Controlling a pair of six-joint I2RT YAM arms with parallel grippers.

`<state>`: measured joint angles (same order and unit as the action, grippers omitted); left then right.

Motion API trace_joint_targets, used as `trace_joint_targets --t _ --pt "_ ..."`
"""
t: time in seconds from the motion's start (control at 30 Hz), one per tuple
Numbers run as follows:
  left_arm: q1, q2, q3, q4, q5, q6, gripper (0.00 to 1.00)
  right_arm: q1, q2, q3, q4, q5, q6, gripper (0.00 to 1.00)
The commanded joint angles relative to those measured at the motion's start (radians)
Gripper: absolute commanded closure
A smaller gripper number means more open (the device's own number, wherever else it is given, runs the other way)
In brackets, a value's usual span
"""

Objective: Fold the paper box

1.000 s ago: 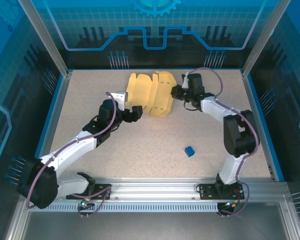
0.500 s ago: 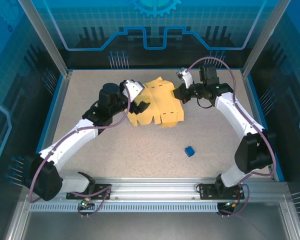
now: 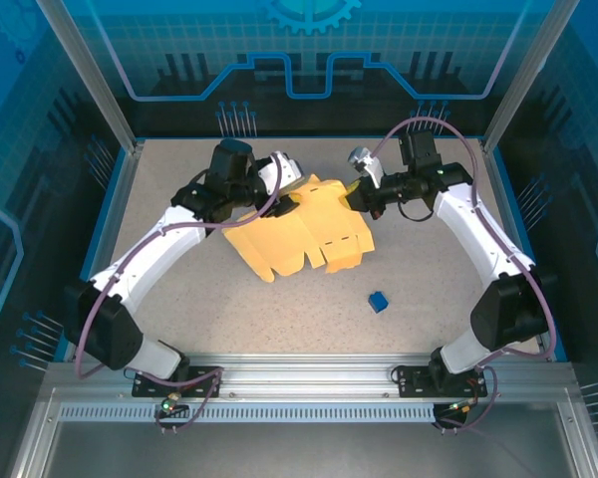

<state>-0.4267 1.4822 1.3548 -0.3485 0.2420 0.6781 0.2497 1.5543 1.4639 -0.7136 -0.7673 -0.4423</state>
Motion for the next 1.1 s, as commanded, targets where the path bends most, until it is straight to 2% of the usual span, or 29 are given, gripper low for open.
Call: trace_joint_targets --t 0.0,0.2,0.47,0.6,0.67,0.8,0.87,1.07 --pt "0.025 0.022 0.064 -0.130 0.147 -0.006 0.43 0.001 -0.050 0.019 -0.042 -0.049 -0.076 1.00" --pt "0.040 0.030 0.089 -0.173 0.249 -0.025 0.64 0.006 -0.065 0.014 -0.029 -0.024 -0.095 1.00" --pt "0.049 0.030 0.097 -0.178 0.343 -0.075 0.83 0.024 -0.037 0.053 -0.049 -0.008 -0.108 1.00" --pt "0.060 0.025 0.089 -0.172 0.370 -0.102 0.99 0.029 -0.031 0.067 -0.047 -0.020 -0.108 0.99" --pt "0.071 0.013 0.082 -0.168 0.394 -0.122 1.00 0.028 -0.032 0.069 -0.045 -0.023 -0.108 0.93" --pt "0.115 -0.039 0.038 -0.123 0.463 -0.189 1.00 0.008 -0.046 0.056 -0.026 -0.054 -0.110 0.69" --pt "0.132 -0.070 0.005 -0.084 0.487 -0.222 1.00 -0.010 -0.057 0.042 0.002 -0.095 -0.104 0.61" --pt "0.145 -0.127 -0.052 -0.059 0.503 -0.241 1.00 -0.016 -0.068 0.015 0.075 -0.132 -0.080 0.58"
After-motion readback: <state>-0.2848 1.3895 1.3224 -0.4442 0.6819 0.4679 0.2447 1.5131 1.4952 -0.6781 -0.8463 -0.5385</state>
